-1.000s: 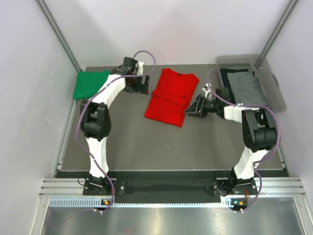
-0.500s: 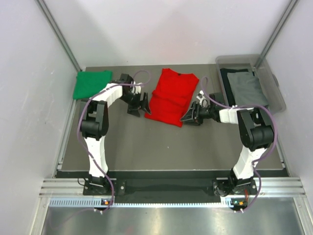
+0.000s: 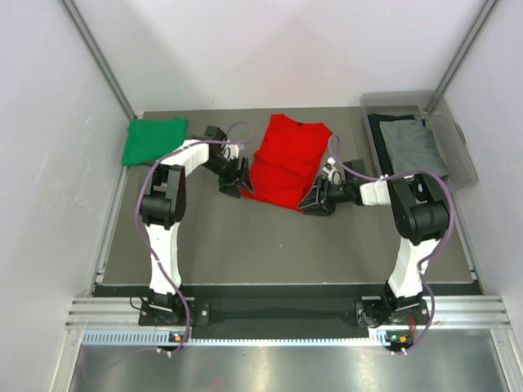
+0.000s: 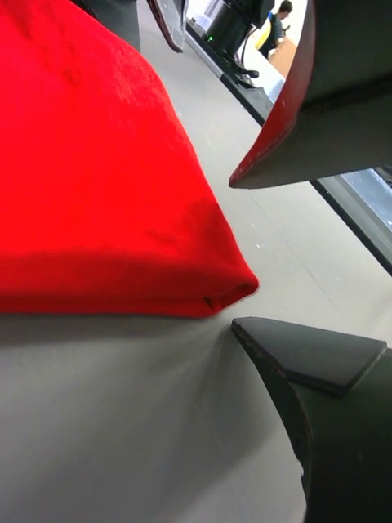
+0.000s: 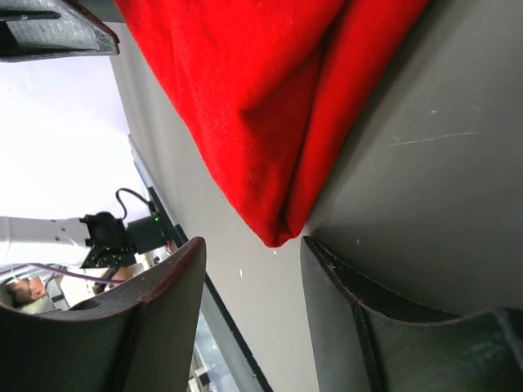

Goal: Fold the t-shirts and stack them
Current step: Fold the tshirt, then neatly place the folded tshirt to the corner

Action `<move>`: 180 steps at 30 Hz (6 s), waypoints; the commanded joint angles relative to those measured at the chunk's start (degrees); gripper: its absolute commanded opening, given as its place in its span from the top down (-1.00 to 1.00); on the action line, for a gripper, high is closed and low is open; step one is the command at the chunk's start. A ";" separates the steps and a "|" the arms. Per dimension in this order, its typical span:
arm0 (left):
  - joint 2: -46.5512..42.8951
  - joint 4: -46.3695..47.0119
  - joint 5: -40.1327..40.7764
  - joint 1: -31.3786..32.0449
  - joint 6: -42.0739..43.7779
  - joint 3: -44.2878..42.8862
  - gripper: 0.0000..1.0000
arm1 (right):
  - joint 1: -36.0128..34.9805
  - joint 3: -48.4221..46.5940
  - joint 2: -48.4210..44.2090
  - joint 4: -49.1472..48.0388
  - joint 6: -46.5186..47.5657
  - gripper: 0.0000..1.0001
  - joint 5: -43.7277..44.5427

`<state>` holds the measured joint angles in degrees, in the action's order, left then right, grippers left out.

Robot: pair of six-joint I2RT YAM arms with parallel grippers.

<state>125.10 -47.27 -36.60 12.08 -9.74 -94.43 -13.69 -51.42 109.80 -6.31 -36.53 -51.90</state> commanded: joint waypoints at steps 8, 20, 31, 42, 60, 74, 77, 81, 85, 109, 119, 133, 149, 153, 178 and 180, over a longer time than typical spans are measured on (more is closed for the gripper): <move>4.19 -0.72 1.35 1.28 0.77 -2.60 -0.03 | -1.42 -1.85 4.89 -2.83 -1.43 0.07 2.86; 2.97 -1.25 4.00 2.07 4.19 -6.29 1.00 | -0.99 3.60 0.78 -10.48 -5.92 1.00 4.44; -19.53 0.77 13.74 9.63 9.03 -1.02 1.00 | 0.24 11.87 -28.12 -2.50 -4.60 1.00 5.15; -24.21 -0.11 14.81 9.98 10.97 -0.57 1.00 | 3.49 17.66 -41.42 3.33 -4.95 1.00 5.75; -10.40 -0.20 11.29 10.16 10.18 -20.18 1.00 | 8.67 9.85 -40.54 -2.92 -5.65 1.00 1.28; -13.91 1.82 8.30 10.86 6.31 -13.77 1.00 | 13.17 10.02 -41.60 -4.59 -6.45 1.00 -0.13; -14.09 2.44 8.91 10.86 5.61 -13.15 1.00 | 14.99 8.80 -39.76 -3.63 -4.08 1.00 -0.04; -12.60 2.79 9.53 10.95 5.08 -14.11 1.00 | 15.45 3.62 -31.94 -3.36 -1.97 1.00 -0.75; -5.60 2.01 10.05 10.78 5.34 -19.19 1.00 | 15.71 -1.92 -23.51 -5.02 -0.21 1.00 -0.57; 20.18 10.44 21.21 9.90 7.28 -47.69 1.00 | 17.12 -25.12 7.35 -17.69 -5.65 1.00 3.21; 21.68 11.05 26.31 9.98 6.31 -49.00 0.84 | 17.21 -34.01 16.76 -19.61 -8.20 0.83 2.86; 6.40 8.50 28.27 9.81 5.26 -35.76 -0.68 | 16.25 -22.08 -0.97 -29.21 -12.87 0.24 -6.72; 8.04 15.80 -3.91 -0.21 -10.82 -17.89 -0.78 | 8.68 -22.84 5.51 -13.03 -3.19 0.39 -9.62; 11.39 17.12 -7.95 -1.18 -12.59 -18.94 -0.79 | 8.51 -25.74 9.63 -14.17 -4.42 0.41 -9.89; 23.35 16.94 -13.32 5.41 -13.99 -22.99 -0.70 | 8.16 -21.00 12.11 -0.82 8.40 0.46 -7.52; 23.79 17.29 -13.76 5.50 -14.69 -23.16 -0.65 | 8.16 -21.18 12.89 -0.55 8.50 0.46 -7.51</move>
<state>144.49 -28.38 -54.00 17.37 -25.34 -118.19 -5.26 -72.75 122.39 -8.01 -31.35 -59.59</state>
